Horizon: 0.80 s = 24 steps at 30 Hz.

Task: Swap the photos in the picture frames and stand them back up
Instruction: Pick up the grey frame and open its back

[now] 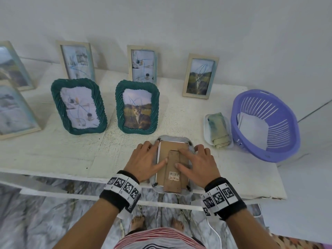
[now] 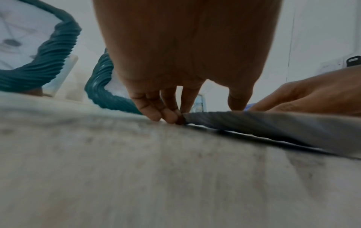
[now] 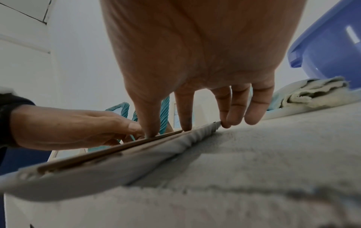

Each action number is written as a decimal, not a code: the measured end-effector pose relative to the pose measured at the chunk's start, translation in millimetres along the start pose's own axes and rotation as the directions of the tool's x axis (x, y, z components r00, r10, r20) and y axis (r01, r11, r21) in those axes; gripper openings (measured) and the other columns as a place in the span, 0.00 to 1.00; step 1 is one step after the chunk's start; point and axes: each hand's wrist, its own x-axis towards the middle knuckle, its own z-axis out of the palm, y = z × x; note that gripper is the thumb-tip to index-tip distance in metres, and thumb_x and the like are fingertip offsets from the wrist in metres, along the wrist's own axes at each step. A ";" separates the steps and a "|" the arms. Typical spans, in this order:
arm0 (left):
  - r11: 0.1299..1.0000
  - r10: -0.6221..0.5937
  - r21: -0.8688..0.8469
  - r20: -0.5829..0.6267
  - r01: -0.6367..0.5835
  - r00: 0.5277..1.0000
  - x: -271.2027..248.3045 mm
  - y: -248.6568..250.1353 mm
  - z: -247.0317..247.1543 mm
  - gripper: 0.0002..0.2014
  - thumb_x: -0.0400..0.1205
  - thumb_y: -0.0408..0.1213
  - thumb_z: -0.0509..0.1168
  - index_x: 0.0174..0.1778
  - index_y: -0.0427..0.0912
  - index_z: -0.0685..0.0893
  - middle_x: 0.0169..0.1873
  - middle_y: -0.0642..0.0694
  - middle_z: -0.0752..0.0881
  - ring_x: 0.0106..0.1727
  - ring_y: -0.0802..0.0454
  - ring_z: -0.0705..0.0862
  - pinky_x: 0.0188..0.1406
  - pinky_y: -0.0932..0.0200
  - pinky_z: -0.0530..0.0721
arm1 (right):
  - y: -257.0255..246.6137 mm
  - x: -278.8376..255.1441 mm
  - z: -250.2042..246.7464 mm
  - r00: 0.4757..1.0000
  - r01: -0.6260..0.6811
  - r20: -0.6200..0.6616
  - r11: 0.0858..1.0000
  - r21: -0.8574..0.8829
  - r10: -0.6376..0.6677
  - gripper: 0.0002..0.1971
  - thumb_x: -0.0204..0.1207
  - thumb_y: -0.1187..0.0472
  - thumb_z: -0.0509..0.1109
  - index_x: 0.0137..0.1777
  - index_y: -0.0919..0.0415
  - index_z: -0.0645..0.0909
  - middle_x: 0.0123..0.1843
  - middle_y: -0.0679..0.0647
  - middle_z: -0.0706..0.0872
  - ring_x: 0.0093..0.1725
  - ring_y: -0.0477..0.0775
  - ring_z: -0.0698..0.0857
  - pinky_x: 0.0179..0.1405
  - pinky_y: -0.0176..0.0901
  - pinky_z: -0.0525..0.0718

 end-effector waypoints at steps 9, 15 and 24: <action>0.995 -0.083 -0.058 -0.041 0.081 0.996 -16.4 -1.6 11.2 0.58 0.63 0.82 0.50 0.85 0.51 0.53 0.73 0.48 0.67 0.70 0.48 0.66 0.68 0.49 0.70 | 8.3 -22.8 -1.1 0.967 0.199 -0.195 0.960 0.197 -0.161 0.17 0.76 0.46 0.60 0.59 0.50 0.83 0.63 0.57 0.79 0.57 0.61 0.77 0.50 0.55 0.84; 0.995 -0.094 -0.036 -0.066 0.091 0.993 -16.3 1.3 12.8 0.58 0.61 0.82 0.51 0.85 0.52 0.55 0.72 0.48 0.68 0.69 0.47 0.67 0.67 0.49 0.69 | 26.2 -45.9 1.4 0.910 0.414 -0.068 0.888 0.199 -0.409 0.16 0.74 0.59 0.56 0.51 0.47 0.85 0.66 0.57 0.81 0.67 0.61 0.76 0.60 0.54 0.83; 0.995 -0.100 -0.017 -0.071 0.099 0.992 -16.1 0.6 14.9 0.58 0.62 0.82 0.49 0.85 0.52 0.55 0.73 0.48 0.68 0.70 0.46 0.67 0.67 0.48 0.70 | 29.1 -47.6 5.7 0.895 0.443 -0.003 0.887 0.128 -0.446 0.18 0.71 0.61 0.52 0.47 0.48 0.84 0.71 0.63 0.78 0.72 0.69 0.73 0.62 0.57 0.83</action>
